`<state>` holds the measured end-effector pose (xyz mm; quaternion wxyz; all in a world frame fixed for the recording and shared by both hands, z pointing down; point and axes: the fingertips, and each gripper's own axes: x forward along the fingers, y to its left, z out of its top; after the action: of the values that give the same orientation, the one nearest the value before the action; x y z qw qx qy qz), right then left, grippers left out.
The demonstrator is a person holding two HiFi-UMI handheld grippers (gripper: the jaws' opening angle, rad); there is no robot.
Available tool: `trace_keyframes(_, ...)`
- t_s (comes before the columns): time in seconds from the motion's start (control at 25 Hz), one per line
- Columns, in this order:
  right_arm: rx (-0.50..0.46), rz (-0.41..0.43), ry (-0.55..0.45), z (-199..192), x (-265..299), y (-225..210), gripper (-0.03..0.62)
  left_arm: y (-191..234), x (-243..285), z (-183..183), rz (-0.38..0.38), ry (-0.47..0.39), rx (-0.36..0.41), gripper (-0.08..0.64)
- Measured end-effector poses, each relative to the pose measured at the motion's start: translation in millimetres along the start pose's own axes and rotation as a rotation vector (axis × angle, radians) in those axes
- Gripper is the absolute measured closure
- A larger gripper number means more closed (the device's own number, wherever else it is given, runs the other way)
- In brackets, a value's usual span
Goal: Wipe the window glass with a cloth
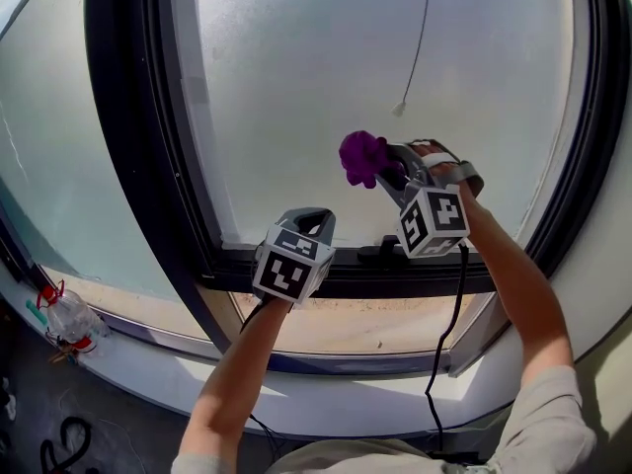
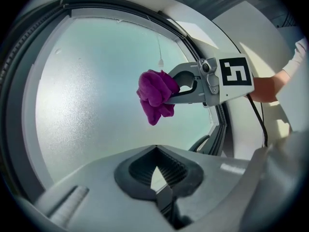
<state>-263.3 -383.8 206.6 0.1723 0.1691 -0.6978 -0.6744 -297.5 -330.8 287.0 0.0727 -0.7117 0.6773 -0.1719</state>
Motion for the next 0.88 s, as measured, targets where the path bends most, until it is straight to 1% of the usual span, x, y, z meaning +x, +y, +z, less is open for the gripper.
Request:
trace_keyframes(0.16,0.014,0.045,0.003,-0.7,2.9,33.5,0.488,-5.3,2.6,-11.8,-0.007,0.017,-0.015,0.552)
trace_keyframes(0.32,0.0,0.111,0.01,-1.5,6.0,69.3,0.488,-7.1,3.4,-23.8,-0.01,0.038,-0.031,0.552)
trace_keyframes(0.64,-0.085,0.287,0.028,-0.2,11.9,136.2,0.488,-11.6,5.4,-41.2,-0.013,0.065,-0.052,0.552)
trace_keyframes(0.88,-0.125,0.403,0.051,-4.6,13.2,164.9,0.488,-10.9,5.6,-49.1,-0.014,0.077,-0.069,0.552)
